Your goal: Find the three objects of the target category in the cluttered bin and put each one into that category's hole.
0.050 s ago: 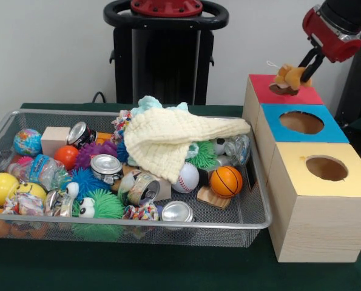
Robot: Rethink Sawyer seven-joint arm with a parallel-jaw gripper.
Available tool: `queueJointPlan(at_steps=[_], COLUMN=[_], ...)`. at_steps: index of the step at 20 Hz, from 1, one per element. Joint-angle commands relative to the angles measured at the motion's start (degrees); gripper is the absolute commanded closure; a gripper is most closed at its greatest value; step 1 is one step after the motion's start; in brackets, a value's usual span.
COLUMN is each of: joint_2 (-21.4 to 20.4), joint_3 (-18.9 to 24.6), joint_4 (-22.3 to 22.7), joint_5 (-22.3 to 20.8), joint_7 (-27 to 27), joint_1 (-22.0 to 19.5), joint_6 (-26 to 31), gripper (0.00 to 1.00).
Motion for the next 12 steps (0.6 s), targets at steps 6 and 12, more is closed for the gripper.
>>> queueJointPlan(at_steps=[6, 12], joint_2=[2.67, 4.13], joint_3=[6.30, 6.66], joint_4=[17.94, 19.06], joint_5=[4.07, 5.05], joint_7=[9.52, 9.27], joint_1=[-2.37, -2.22], joint_6=[-19.74, -23.89], gripper=[1.00, 1.00])
